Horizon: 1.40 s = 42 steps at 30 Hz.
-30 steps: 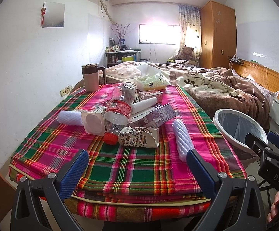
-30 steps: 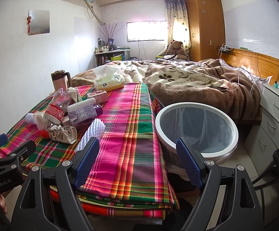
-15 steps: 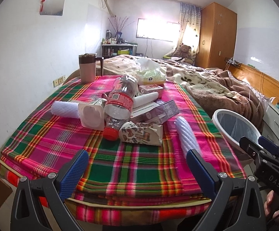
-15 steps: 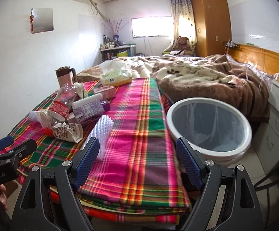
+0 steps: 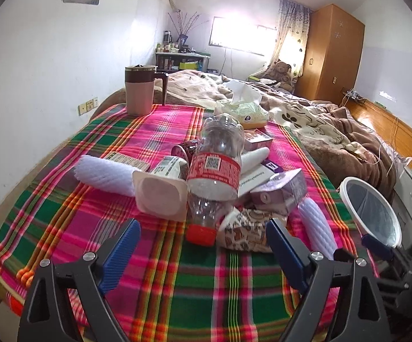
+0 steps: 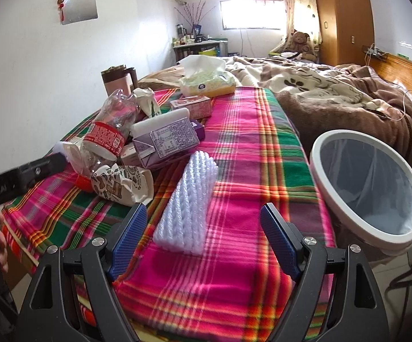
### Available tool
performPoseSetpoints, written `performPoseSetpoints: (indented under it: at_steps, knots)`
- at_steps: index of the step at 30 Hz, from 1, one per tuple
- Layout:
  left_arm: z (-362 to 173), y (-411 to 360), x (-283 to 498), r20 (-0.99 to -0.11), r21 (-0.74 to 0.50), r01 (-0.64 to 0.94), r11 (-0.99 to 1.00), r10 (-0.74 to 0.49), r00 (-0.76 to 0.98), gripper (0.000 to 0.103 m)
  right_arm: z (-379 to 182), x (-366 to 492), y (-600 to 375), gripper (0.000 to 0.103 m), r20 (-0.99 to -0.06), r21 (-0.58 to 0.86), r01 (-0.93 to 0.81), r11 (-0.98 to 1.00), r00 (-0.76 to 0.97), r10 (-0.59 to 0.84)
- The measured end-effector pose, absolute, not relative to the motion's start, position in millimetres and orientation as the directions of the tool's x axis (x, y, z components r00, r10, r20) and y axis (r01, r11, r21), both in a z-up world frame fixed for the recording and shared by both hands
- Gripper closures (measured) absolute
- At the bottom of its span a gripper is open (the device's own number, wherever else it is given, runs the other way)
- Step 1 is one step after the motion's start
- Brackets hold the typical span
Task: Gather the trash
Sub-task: 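Grasp the white foam mesh sleeve with the right gripper while the left gripper grasps the clear bottle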
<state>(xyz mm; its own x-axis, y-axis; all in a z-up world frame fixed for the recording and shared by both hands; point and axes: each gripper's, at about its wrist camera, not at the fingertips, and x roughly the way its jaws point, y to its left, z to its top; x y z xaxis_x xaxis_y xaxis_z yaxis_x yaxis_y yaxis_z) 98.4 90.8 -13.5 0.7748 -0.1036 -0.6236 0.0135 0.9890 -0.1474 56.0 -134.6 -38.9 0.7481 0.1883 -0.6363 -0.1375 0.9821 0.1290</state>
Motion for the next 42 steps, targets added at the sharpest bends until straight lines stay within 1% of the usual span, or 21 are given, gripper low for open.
performPoseSetpoints:
  at_steps: [3, 5, 7, 10, 11, 13, 17, 18, 21, 22, 24, 25, 26, 34, 42]
  knots:
    - [-14, 93, 121, -0.635, -0.153, 0.011, 0.988, -0.107, 0.765, 0.013, -42, 62, -130, 0.021, -0.648, 0.132, -0.14, 0.981, 0.736, 0.193]
    - [-15, 96, 136, -0.639, -0.163, 0.013, 0.987, -0.116, 0.76, 0.013, -45, 67, -128, 0.025, -0.664, 0.133, -0.141, 0.981, 0.723, 0.193]
    - [-15, 96, 148, -0.646, -0.159, 0.012, 0.987, -0.113, 0.755, 0.013, -48, 71, -126, 0.032, -0.676, 0.123, -0.137, 0.983, 0.713, 0.184]
    - [-15, 92, 163, -0.654, -0.14, 0.026, 0.99, -0.112, 0.748, 0.019, -50, 74, -123, 0.037, -0.689, 0.11, -0.136, 0.985, 0.704, 0.174]
    - [-15, 90, 168, -0.653, -0.128, 0.037, 0.991, -0.112, 0.749, 0.019, -51, 75, -122, 0.038, -0.695, 0.109, -0.133, 0.985, 0.699, 0.172]
    - [-17, 88, 176, -0.665, -0.111, 0.042, 0.993, -0.106, 0.74, 0.019, -52, 77, -122, 0.047, -0.701, 0.114, -0.134, 0.984, 0.691, 0.175]
    - [-21, 83, 189, -0.681, -0.111, 0.06, 0.992, -0.119, 0.722, 0.019, -55, 81, -121, 0.053, -0.712, 0.115, -0.126, 0.985, 0.681, 0.17]
    - [-22, 82, 192, -0.688, -0.11, 0.058, 0.992, -0.118, 0.716, 0.019, -55, 83, -122, 0.056, -0.714, 0.119, -0.124, 0.985, 0.679, 0.171]
    - [-22, 74, 194, -0.687, -0.072, 0.067, 0.995, -0.099, 0.72, 0.022, -55, 85, -124, 0.064, -0.715, 0.12, -0.112, 0.986, 0.68, 0.164]
    - [-22, 71, 195, -0.693, -0.072, 0.071, 0.995, -0.101, 0.714, 0.025, -55, 86, -124, 0.066, -0.716, 0.12, -0.11, 0.987, 0.679, 0.163]
    - [-24, 68, 198, -0.698, -0.057, 0.073, 0.996, -0.092, 0.71, 0.029, -56, 88, -125, 0.067, -0.718, 0.126, -0.108, 0.986, 0.675, 0.166]
    - [-25, 67, 200, -0.705, -0.054, 0.073, 0.996, -0.09, 0.704, 0.037, -57, 88, -126, 0.069, -0.719, 0.129, -0.109, 0.986, 0.674, 0.168]
    - [-25, 66, 201, -0.711, -0.069, 0.08, 0.994, -0.105, 0.696, 0.04, -57, 89, -126, 0.07, -0.721, 0.13, -0.108, 0.986, 0.673, 0.168]
    - [-27, 64, 199, -0.705, -0.067, 0.076, 0.995, -0.101, 0.702, 0.04, -58, 91, -132, 0.075, -0.713, 0.148, -0.098, 0.984, 0.679, 0.175]
    - [-14, 68, 189, -0.67, -0.091, 0.053, 0.994, -0.101, 0.736, 0.041, -49, 92, -144, 0.077, -0.676, 0.193, -0.086, 0.977, 0.711, 0.196]
